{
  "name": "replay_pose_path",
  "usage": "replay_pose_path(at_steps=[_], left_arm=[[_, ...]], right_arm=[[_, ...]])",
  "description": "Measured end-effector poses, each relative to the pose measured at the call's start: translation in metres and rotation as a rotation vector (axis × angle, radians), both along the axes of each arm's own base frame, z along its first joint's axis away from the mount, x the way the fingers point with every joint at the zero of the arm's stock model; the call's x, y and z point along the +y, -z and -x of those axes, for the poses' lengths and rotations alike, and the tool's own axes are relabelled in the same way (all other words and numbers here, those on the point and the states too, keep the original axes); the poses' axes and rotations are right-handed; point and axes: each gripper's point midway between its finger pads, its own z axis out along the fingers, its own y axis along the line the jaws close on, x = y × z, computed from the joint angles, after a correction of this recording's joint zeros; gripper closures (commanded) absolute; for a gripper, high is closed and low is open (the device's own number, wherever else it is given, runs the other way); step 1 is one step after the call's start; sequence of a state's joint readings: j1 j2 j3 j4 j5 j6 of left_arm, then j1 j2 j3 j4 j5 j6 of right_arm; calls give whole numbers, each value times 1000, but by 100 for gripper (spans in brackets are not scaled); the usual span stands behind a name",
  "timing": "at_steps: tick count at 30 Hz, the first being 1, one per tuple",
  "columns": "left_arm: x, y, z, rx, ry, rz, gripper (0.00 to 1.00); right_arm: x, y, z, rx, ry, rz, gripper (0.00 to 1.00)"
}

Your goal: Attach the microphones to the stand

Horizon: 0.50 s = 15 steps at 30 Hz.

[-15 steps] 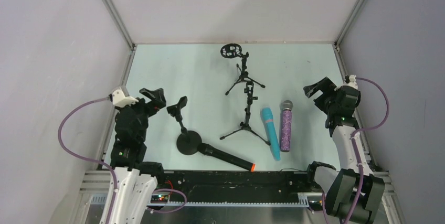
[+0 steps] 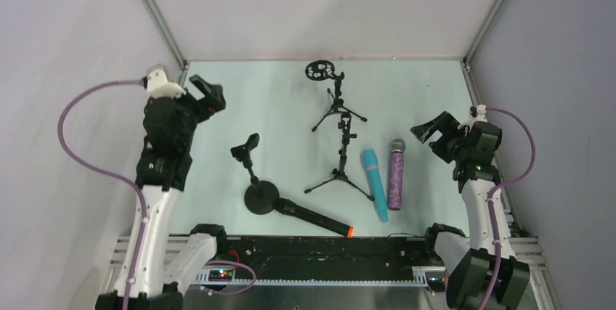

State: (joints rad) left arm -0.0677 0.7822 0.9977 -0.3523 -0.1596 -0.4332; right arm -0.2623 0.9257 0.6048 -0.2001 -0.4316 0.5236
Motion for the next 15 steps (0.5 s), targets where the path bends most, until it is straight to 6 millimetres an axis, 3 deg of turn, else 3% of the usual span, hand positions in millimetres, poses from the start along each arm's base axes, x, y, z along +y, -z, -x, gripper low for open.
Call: replay_pose_path(at_steps=[8, 15], left_arm=[[-25, -52, -40, -22, 136, -8, 2], [-33, -76, -56, -40, 176, -21, 2]], right_arm=[[24, -23, 8, -52, -155, -63, 0], [44, -34, 22, -74, -249, -24, 0]])
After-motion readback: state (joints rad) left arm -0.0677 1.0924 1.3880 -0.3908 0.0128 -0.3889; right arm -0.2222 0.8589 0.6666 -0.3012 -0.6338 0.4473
